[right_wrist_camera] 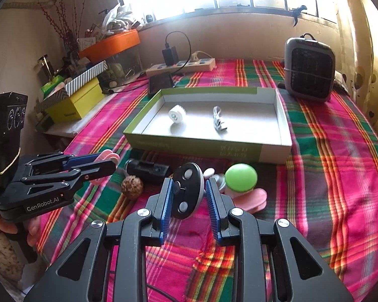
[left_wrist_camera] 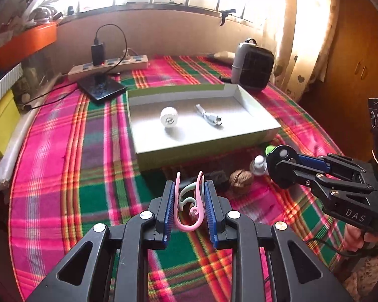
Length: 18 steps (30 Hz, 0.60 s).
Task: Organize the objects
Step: 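Carry the pink clip and black remote over the box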
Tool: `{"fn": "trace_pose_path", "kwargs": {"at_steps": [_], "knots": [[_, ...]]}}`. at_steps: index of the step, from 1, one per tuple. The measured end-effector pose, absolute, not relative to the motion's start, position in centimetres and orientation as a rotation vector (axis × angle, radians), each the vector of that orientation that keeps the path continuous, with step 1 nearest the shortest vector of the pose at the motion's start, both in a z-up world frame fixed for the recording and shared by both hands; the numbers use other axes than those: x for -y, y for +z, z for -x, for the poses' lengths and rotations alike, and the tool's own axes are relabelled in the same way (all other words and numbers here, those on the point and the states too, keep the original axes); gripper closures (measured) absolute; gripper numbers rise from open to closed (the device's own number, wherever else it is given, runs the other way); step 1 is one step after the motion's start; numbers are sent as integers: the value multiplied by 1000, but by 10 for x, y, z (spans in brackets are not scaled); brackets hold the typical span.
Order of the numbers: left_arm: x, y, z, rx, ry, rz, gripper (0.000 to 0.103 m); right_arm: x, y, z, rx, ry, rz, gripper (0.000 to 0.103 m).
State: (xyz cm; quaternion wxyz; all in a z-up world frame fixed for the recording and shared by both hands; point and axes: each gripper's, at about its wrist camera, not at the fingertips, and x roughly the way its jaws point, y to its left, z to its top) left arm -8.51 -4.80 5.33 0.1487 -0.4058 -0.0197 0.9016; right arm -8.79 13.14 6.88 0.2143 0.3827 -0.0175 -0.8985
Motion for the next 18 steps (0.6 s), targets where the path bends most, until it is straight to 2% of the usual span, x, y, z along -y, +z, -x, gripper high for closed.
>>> {"fn": "trace_pose_path", "kwargs": {"at_steps": [18], "knots": [[29, 63, 165, 98, 2559, 1182, 82, -155, 96, 155, 117, -2511, -1073, 75]]}}
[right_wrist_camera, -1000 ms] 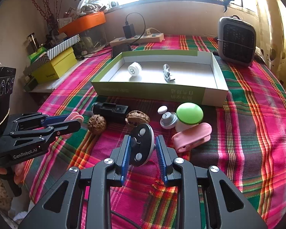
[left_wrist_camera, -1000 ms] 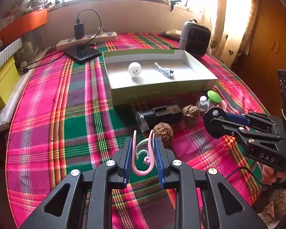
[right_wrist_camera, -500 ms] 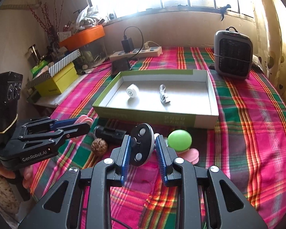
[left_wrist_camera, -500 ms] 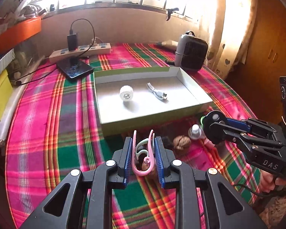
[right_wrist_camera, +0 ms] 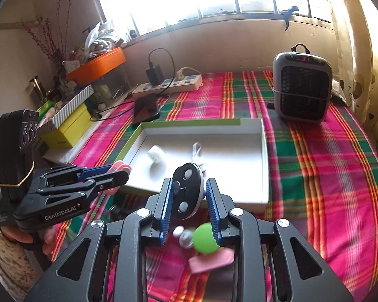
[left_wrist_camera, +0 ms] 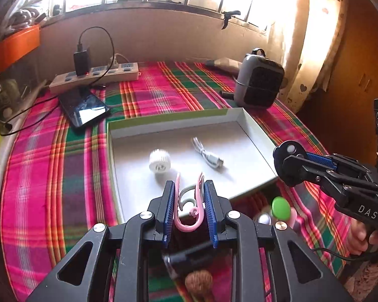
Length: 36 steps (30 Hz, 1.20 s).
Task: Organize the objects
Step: 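Carry the pink clip and black remote over the box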
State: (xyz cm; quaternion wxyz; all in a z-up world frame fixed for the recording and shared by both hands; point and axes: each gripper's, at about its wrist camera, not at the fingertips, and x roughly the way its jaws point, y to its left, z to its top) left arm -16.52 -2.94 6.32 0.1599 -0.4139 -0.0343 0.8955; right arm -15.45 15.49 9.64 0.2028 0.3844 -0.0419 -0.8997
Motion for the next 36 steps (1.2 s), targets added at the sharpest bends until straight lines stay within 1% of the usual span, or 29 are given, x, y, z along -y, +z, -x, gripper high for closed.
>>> {"fn": "trace_pose_path", "kwargs": {"at_steps": [4, 7, 19, 36], "knots": [[27, 61, 184, 105, 2563, 1200, 82, -157, 94, 176, 112, -2518, -1107, 75], [22, 61, 197, 70, 2577, 1205, 82, -159, 91, 191, 127, -2519, -1132, 75], [11, 39, 252, 76, 2534, 1322, 82, -157, 75, 247, 115, -2494, -1234, 75], [0, 20, 278, 29, 2517, 1388, 82, -157, 49, 277, 111, -2458, -1329, 75]]}}
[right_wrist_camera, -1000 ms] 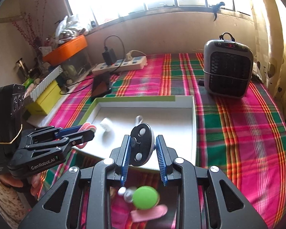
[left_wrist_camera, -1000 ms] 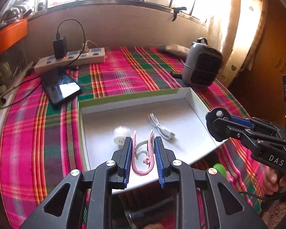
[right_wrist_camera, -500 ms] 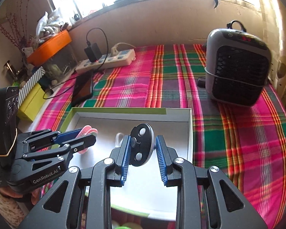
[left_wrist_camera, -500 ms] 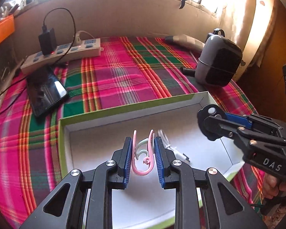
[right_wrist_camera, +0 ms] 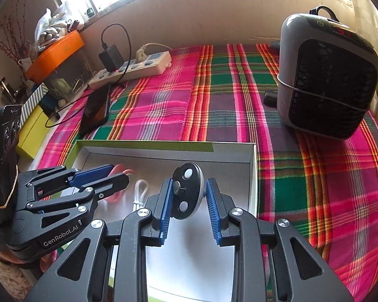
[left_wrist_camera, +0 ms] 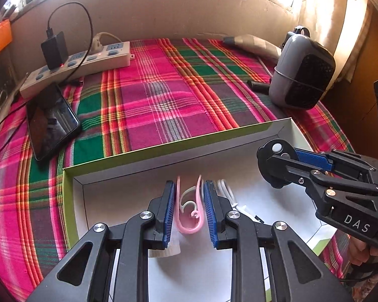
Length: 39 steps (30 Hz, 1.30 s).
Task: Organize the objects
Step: 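Carry the pink clip and black remote over the box, then open both grippers to release the clip and remote into the box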
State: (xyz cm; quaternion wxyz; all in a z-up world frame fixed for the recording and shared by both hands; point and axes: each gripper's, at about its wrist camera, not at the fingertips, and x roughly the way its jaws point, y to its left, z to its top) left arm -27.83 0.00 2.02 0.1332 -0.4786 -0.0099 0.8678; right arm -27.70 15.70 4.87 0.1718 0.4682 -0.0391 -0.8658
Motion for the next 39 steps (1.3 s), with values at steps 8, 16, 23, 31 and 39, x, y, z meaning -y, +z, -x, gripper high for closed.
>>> {"fn": "trace_pose_path", "kwargs": {"at_steps": [8, 16, 23, 31, 39], "knots": [[-1, 18, 281, 27, 2519, 1394, 81, -157, 42, 282, 124, -2450, -1346, 75], [-1, 17, 282, 34, 2520, 1398, 81, -153, 42, 283, 91, -2450, -1339, 75], [2, 18, 283, 37, 2525, 1406, 81, -150, 44, 281, 94, -2447, -1312, 57], [3, 26, 274, 51, 2542, 1376, 72, -151, 48, 275, 96, -2469, -1307, 52], [6, 40, 253, 47, 2572, 1329, 72, -151, 59, 257, 102, -2486, -1277, 52]]}}
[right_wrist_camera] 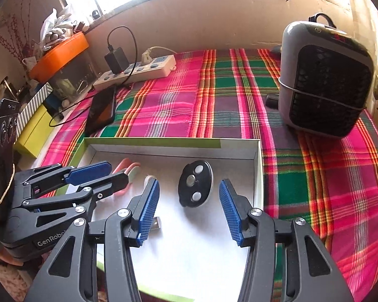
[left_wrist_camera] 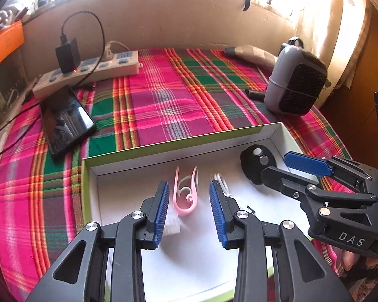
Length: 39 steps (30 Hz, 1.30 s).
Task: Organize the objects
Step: 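Open both grippers to release the clip and remote into the box, then move the left gripper back to a walnut and close on it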
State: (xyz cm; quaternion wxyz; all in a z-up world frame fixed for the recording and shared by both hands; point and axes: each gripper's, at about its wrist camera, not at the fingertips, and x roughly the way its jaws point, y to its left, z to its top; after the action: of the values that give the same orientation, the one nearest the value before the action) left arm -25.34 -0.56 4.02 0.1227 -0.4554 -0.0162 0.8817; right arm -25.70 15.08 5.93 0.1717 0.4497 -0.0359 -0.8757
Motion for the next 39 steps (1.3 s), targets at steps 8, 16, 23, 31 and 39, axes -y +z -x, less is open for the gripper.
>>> {"fn": "trace_pose_path", "kwargs": {"at_steps": [8, 16, 23, 31, 39], "knots": [[11, 53, 227, 59, 2591, 1297, 72, -145, 71, 231, 77, -2509, -1233, 52], [19, 63, 193, 73, 2620, 1247, 72, -144, 81, 203, 72, -2532, -1197, 52], [24, 69, 165, 74, 2639, 1210, 72, -141, 84, 177, 72, -2551, -1169, 52], [32, 67, 136, 94, 2649, 1184, 72, -139, 85, 149, 68, -2574, -1125, 52], [39, 63, 110, 101, 2648, 1164, 72, -139, 81, 123, 59, -2606, -1107, 52]]}}
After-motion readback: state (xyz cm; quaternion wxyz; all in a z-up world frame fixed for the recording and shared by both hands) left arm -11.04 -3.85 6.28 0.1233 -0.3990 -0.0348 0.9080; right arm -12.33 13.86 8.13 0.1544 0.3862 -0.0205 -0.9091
